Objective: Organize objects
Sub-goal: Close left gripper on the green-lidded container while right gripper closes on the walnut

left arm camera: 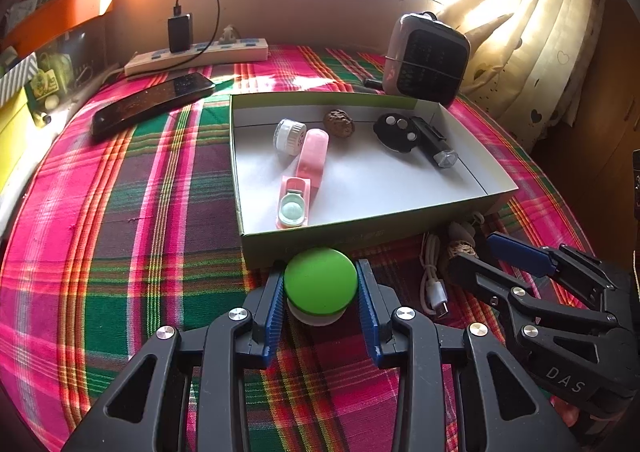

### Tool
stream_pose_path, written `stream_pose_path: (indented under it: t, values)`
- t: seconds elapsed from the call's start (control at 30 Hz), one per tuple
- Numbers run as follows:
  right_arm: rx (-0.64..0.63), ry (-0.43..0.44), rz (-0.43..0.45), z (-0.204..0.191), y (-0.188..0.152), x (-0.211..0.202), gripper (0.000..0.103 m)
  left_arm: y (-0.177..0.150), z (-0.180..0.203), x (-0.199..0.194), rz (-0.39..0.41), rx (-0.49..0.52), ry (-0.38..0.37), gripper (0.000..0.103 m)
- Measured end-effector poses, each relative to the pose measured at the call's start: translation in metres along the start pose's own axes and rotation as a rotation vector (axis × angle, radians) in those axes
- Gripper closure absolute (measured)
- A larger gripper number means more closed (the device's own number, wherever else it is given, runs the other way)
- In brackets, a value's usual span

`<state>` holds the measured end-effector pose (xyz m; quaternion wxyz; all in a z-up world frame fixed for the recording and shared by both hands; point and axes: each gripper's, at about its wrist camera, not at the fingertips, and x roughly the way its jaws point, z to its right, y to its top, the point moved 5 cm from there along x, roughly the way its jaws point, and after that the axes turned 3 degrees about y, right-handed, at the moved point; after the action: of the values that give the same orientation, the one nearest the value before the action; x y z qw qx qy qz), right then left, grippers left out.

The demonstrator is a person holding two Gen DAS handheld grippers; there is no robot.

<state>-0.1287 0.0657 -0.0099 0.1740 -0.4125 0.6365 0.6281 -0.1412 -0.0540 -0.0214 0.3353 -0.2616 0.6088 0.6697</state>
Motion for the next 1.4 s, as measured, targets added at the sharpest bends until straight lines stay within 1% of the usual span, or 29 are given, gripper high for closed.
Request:
stream_pose_path:
  t: [0.13, 0.33, 0.37, 1.0, 1.2, 1.3, 1.4]
  values:
    - [0.021, -0.034, -0.016, 0.001, 0.001, 0.006, 0.054, -0.001, 0.001, 0.0, 0.005, 0.009, -0.005, 0.071]
    - [0.065, -0.049, -0.031, 0.007, -0.002, 0.009, 0.054, -0.003, 0.0, 0.004, -0.008, 0.009, -0.027, 0.071]
    - [0.071, -0.05, -0.029, 0.008, -0.003, 0.008, 0.054, -0.003, 0.0, 0.004, -0.005, 0.017, -0.012, 0.071]
    - [0.174, -0.116, -0.023, 0.037, -0.019, -0.01, 0.054, -0.004, -0.002, 0.005, -0.019, 0.029, -0.037, 0.071]
    - [0.164, -0.13, -0.012, 0.038, -0.019, -0.008, 0.054, -0.004, -0.001, 0.006, -0.028, 0.05, -0.039, 0.07]
    - [0.153, -0.138, -0.018, 0.038, -0.017, -0.006, 0.054, -0.004, -0.002, 0.006, -0.027, 0.045, -0.046, 0.069]
    - [0.132, -0.149, -0.023, 0.037, -0.019, -0.006, 0.054, -0.004, -0.005, 0.006, -0.029, 0.025, -0.068, 0.069]
